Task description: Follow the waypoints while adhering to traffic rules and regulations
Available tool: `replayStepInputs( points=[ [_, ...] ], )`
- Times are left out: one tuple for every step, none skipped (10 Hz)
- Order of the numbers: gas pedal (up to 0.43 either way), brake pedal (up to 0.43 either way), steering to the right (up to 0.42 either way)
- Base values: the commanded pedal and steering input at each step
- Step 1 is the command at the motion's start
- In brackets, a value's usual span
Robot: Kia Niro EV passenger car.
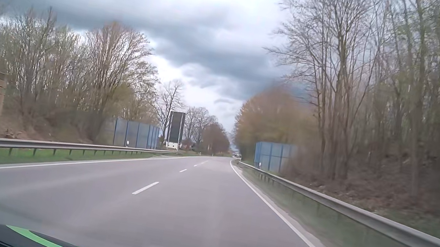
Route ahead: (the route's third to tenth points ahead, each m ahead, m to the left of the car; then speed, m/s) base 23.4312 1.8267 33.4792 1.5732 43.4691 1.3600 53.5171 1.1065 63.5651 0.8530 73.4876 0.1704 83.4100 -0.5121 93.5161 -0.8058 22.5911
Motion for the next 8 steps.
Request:
replayStepInputs(
  points=[
    [0.220,0.000,0.004],
    [0.220,0.000,0.004],
    [0.220,0.000,0.004],
    [0.220,0.000,0.004],
    [0.220,0.000,0.004],
    [0.220,0.000,0.004],
    [0.220,0.000,0.004],
    [0.220,0.000,0.004]
  ],
)
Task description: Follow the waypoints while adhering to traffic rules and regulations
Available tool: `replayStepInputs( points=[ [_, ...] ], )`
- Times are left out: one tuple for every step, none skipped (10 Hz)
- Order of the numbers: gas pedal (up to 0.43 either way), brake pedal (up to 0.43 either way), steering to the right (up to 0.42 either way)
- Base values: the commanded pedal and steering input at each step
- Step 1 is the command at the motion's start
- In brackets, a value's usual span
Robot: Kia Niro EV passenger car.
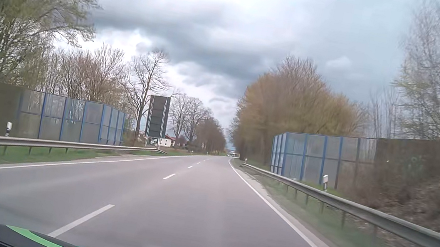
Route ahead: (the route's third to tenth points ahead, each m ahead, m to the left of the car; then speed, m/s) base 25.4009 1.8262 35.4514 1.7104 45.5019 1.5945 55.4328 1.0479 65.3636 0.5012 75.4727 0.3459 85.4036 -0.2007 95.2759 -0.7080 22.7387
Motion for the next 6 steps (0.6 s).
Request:
replayStepInputs(
  points=[
    [0.220,0.000,0.004],
    [0.220,0.000,0.004],
    [0.220,0.000,0.004],
    [0.220,0.000,0.003],
    [0.220,0.000,0.004],
    [0.220,0.000,0.004]
  ],
)
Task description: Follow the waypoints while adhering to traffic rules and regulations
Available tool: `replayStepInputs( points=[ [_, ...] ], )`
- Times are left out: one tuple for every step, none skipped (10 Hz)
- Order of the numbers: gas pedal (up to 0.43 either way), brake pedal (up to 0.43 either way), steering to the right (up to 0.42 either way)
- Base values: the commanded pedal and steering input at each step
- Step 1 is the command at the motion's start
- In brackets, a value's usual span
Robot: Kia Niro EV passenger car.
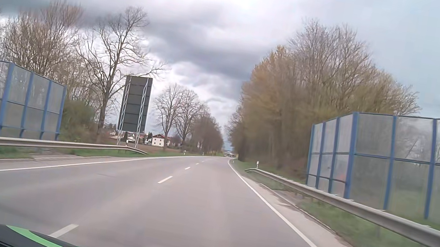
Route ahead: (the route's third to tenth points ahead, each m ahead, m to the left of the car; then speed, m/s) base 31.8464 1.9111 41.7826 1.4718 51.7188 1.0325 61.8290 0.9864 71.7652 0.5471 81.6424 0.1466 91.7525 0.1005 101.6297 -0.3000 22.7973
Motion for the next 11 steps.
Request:
replayStepInputs(
  points=[
    [0.220,0.000,0.004],
    [0.220,0.000,0.003],
    [0.220,0.000,0.003],
    [0.220,0.000,0.004],
    [0.220,0.000,0.004],
    [0.220,0.000,0.003],
    [0.220,0.000,0.003],
    [0.220,0.000,0.003],
    [0.228,0.000,0.003],
    [0.228,0.000,0.003],
    [0.228,0.000,0.003]
  ],
)
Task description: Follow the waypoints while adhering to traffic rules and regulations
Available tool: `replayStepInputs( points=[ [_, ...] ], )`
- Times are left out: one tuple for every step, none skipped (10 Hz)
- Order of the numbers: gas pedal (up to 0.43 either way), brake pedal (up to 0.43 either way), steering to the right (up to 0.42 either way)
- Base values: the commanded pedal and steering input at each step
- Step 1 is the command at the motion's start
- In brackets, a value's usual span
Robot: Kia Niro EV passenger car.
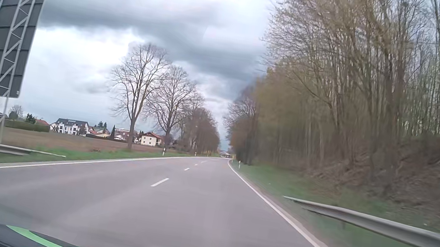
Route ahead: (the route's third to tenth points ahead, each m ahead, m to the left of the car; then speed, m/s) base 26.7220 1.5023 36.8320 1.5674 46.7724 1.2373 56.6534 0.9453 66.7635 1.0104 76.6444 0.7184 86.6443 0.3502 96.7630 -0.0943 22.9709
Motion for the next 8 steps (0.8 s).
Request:
replayStepInputs(
  points=[
    [0.228,0.000,0.004],
    [0.228,0.000,0.006],
    [0.228,0.000,0.006],
    [0.228,0.000,0.006],
    [0.228,0.000,0.006],
    [0.228,0.000,0.006],
    [0.228,0.000,0.005],
    [0.228,0.000,0.004]
  ],
)
